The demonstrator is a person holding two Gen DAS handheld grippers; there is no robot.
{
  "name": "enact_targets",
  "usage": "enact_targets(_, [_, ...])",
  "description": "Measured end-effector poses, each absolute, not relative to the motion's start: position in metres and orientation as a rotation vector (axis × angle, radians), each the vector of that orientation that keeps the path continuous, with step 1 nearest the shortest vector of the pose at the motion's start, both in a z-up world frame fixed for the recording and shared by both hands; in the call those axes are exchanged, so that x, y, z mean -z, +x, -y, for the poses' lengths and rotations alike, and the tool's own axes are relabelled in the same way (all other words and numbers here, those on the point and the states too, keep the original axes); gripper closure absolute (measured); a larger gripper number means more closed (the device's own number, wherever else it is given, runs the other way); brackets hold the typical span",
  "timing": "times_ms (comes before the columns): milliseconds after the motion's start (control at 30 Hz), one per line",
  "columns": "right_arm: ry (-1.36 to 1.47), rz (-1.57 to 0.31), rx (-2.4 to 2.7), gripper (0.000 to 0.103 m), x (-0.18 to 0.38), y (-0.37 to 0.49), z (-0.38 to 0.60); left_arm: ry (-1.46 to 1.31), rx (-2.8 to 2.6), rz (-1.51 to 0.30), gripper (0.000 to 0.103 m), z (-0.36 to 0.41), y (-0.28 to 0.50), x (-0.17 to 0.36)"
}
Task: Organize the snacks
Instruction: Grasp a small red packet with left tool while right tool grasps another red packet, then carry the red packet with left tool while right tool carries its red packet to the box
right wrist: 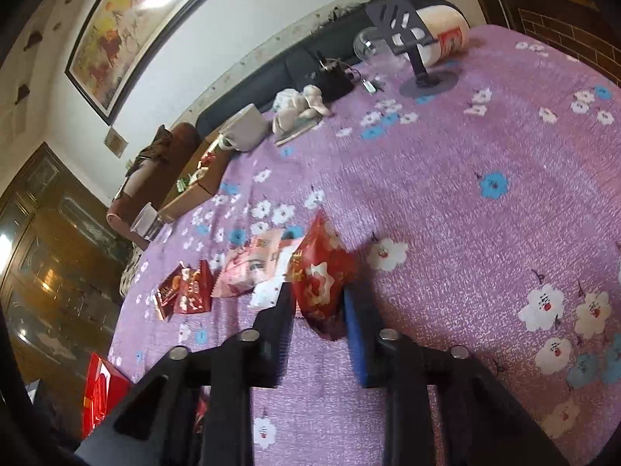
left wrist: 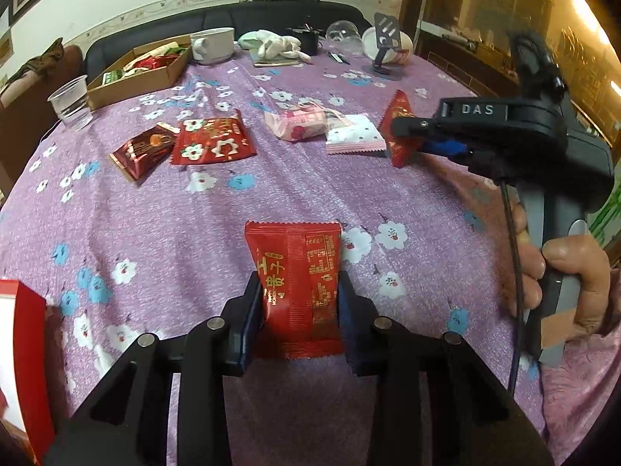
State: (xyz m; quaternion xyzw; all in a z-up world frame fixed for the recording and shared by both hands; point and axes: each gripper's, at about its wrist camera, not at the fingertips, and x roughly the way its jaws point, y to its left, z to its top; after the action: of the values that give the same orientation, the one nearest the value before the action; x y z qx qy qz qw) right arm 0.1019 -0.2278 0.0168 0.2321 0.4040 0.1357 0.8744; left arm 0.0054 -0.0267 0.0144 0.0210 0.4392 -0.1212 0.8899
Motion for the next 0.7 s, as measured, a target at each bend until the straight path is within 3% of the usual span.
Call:
enact_targets(300, [0.564, -0.684, -0.388, 0.08, -0.047, 0.083, 0.238, 0.024, 0.197, -0.794, 0.07, 0.0, -0.018, -0.052])
enact_targets(700, [0.512, -0.647, -0.41, 0.08, -0.058, 0.075, 0.229, 0.104, 0.091, -0.584, 0.07, -0.018, -0.048, -0.106])
